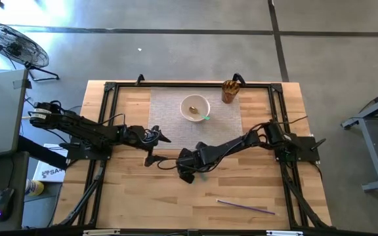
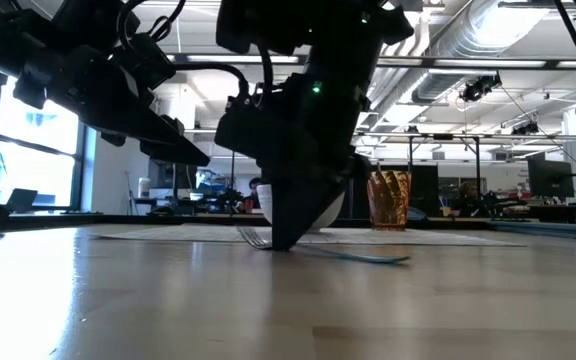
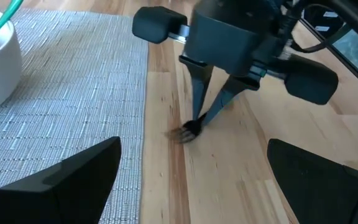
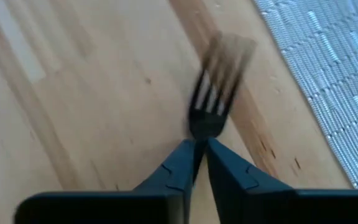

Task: Pick & Place Utensil
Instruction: Put the blue fork into the white bowl on the gray mat

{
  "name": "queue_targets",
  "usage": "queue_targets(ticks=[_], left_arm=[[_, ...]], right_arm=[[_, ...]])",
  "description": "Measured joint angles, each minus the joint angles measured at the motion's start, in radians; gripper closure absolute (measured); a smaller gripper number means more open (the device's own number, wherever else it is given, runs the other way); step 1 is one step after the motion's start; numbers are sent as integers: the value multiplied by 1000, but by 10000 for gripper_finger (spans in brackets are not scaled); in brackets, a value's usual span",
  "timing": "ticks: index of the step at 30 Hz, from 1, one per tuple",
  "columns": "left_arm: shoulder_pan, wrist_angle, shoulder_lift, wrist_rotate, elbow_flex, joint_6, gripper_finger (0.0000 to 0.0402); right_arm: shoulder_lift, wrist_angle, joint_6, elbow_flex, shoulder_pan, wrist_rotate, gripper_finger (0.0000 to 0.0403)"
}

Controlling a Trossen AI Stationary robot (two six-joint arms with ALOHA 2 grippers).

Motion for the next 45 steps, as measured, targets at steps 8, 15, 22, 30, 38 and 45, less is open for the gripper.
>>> queue_targets(ticks=[8,15,22,30,38,45], left_arm=[[0,0,0,0,0,0,2],[0,0,0,-1,0,0,2],[0,0,0,0,0,0,2],[0,-1,0,0,0,0,2],[0,0,0,0,0,0,2],[0,-1,0,0,0,0,2]], right_arm=[[-26,9,-318,-5,2,-83,388],[-27,10,-487,-5,9,-100,348],[-31,-24,-407,-4,12,-103,332],[-36,-32,-348,-8,71,77,340],[-48,74,-354,-6,141,233,327],[-64,140,-387,-6,160,370,316]])
